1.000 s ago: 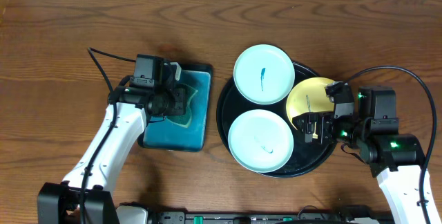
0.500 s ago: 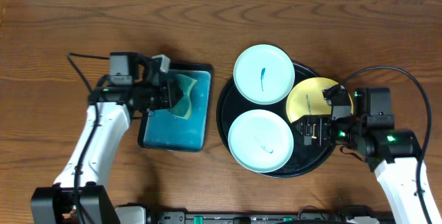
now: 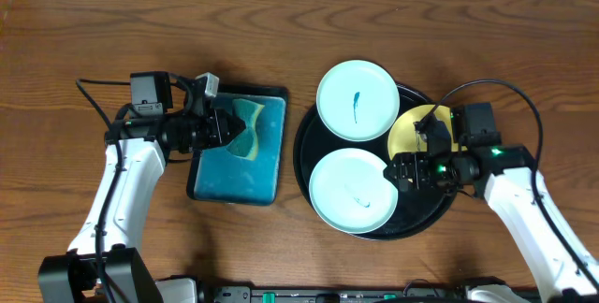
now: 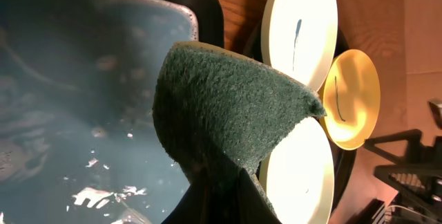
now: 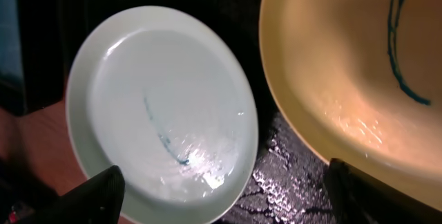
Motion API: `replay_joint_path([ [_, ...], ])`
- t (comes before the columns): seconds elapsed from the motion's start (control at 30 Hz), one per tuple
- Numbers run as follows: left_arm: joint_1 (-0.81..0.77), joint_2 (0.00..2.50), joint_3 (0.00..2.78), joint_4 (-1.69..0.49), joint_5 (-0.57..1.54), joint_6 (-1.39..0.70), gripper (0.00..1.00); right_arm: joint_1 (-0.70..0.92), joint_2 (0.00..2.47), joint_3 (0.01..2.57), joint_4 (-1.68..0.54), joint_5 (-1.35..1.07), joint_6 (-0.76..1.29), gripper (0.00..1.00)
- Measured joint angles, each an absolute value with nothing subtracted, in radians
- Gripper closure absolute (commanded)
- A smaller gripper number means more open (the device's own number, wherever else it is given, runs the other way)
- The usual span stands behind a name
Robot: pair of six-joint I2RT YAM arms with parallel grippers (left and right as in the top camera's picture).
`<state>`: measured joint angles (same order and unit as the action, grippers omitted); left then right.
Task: Clean dirty plates on tray and stack at the side
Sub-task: 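Grip the rim of the lower pale green plate with the right gripper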
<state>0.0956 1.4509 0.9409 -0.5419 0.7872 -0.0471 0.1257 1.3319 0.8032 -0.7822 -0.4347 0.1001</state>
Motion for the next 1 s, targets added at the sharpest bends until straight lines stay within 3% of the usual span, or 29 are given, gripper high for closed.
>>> replay_joint_path([
  [1.0,0.096,1.451,0.941,-0.559,0.759,-0.047,0.93,0.196,1.499,0.762,-0.692,-0.437,0.114,0.27],
])
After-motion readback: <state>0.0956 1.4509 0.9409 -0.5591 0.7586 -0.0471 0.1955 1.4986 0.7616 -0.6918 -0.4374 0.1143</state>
